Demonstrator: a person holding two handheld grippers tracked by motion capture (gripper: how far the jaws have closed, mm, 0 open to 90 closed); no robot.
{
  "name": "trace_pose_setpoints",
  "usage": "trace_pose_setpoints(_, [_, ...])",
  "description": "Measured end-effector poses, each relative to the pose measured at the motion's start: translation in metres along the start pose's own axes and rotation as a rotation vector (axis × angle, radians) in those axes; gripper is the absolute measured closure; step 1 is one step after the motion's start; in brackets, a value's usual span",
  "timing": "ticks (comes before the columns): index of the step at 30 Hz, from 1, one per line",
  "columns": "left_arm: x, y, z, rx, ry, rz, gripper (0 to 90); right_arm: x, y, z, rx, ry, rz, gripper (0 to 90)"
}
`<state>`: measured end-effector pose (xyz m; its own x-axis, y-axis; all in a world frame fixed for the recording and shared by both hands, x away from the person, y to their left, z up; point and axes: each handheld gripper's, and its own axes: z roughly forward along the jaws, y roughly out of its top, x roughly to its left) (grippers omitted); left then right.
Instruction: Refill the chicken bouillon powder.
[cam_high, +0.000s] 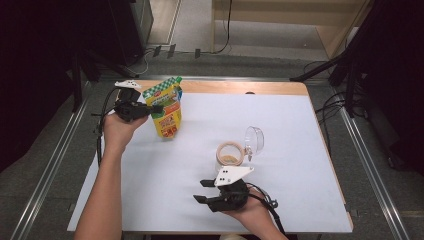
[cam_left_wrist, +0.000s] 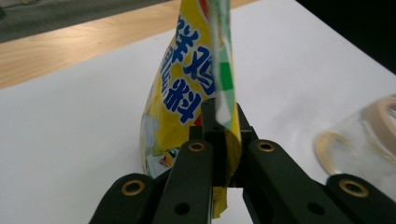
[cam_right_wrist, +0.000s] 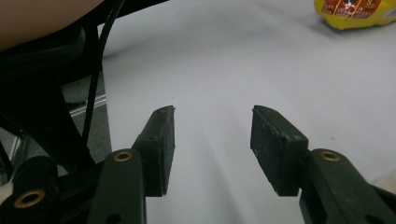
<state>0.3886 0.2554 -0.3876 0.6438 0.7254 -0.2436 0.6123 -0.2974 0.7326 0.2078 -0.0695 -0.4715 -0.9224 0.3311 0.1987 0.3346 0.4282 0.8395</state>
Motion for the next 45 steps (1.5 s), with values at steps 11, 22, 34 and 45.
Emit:
trace_pose_setpoints(11, [-0.052, 0.009, -0.028, 0.027, -0.115, 0.096, 90.0, -0.012, -0.012, 0.024, 0.038, -0.021, 0.035, 51.3])
trace_pose_setpoints(22, [-0.085, 0.001, -0.036, 0.112, -0.187, 0.144, 90.0, -0.020, -0.010, 0.032, -0.002, -0.066, 0.049, 56.5])
trace_pose_setpoints(34, [-0.117, -0.001, -0.054, 0.128, -0.271, 0.210, 90.0, -0.026, -0.009, 0.035, -0.056, -0.145, 0.110, 75.5])
trace_pose_setpoints(45, [-0.142, -0.003, -0.061, 0.153, -0.466, 0.226, 90.0, -0.028, -0.016, 0.044, -0.059, -0.244, 0.088, 78.0])
